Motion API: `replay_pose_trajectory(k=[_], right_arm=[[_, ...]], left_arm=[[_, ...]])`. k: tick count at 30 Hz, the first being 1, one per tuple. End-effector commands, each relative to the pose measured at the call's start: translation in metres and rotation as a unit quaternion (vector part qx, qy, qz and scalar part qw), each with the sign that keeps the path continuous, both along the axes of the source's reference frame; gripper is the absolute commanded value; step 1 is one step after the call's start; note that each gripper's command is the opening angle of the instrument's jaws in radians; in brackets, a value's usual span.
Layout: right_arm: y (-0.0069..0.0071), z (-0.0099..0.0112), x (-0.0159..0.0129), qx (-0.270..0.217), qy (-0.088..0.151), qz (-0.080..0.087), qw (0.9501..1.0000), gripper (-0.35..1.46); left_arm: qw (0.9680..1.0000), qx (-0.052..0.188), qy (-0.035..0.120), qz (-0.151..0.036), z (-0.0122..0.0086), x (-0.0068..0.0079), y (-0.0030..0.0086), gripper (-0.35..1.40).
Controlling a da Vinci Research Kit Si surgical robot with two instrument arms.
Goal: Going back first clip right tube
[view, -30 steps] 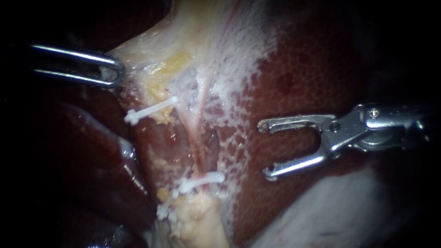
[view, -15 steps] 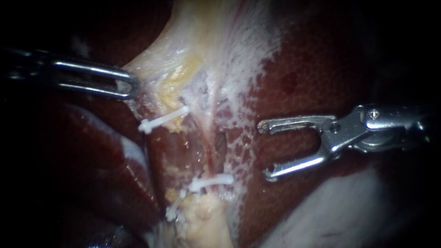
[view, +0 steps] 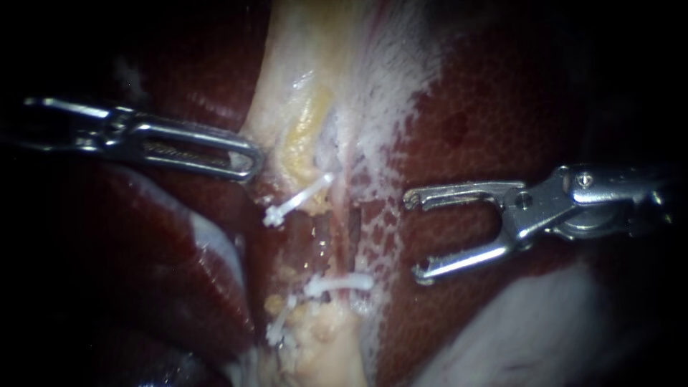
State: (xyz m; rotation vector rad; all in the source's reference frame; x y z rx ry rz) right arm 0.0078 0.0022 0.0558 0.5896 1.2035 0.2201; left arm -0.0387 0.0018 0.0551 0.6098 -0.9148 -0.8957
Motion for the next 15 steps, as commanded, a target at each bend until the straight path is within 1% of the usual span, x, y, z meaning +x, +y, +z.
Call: replay_pose_trajectory(k=[1,15], right_arm=[[0.0001,0.0000,-0.0001,0.000,0.000,0.000,1.0000,0.60],[0.0000,0.0000,-0.0001,0.000,0.000,0.000,1.0000,0.60]], left_arm=[[1.0000,0.001,0.000,-0.001,0.0000,0.0000,0.0000,-0.35],[1.0000,0.001,0.001,0.000,0.0001,0.0000,0.0000,-0.35]])
